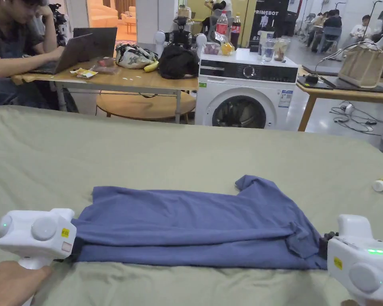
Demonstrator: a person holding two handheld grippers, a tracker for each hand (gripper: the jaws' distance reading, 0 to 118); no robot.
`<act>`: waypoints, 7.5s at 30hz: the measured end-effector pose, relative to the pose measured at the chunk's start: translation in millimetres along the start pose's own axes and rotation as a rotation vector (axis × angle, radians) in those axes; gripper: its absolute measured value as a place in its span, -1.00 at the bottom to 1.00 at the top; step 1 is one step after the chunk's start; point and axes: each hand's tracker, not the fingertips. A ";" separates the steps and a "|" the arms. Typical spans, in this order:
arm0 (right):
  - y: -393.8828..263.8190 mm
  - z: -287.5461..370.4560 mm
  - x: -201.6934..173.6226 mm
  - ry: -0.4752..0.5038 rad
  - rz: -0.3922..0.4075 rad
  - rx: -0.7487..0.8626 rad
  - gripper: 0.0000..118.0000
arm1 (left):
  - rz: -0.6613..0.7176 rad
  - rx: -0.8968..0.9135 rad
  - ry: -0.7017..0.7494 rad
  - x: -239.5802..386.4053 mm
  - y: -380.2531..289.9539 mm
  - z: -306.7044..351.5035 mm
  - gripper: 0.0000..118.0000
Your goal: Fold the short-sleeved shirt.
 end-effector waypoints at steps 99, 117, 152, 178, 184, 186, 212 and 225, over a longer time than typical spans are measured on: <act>5.1 18.0 -119.1 0.175 0.012 0.136 -1.00 | 0.117 0.126 -0.124 -32.5 117.5 -5.6 -0.25; 15.3 -10.1 -73.7 0.128 -0.010 0.033 -1.00 | -0.072 0.000 -0.031 -10.3 117.2 -59.4 -1.00; 78.3 -114.7 -29.6 0.216 -0.013 -0.268 -1.00 | 0.040 0.250 -0.110 -23.6 57.4 43.2 -1.00; -34.2 79.7 11.3 0.194 0.115 -0.278 -1.00 | 0.070 0.156 -0.198 -51.3 -95.7 113.6 -1.00; -75.0 40.8 16.5 0.165 0.109 -0.401 -1.00 | 0.044 0.007 -0.133 -43.7 -114.5 72.3 -1.00; -82.8 32.2 15.8 0.169 0.080 -0.419 -1.00 | 0.040 0.012 -0.122 -39.2 -116.5 63.5 -1.00; -20.4 107.0 -88.4 0.014 -0.057 0.418 -0.43 | 0.024 0.884 0.114 23.7 -83.7 153.4 -0.37; -19.6 112.1 -158.7 0.058 0.002 0.546 -1.00 | 0.066 0.908 0.122 14.7 -81.4 159.6 -1.00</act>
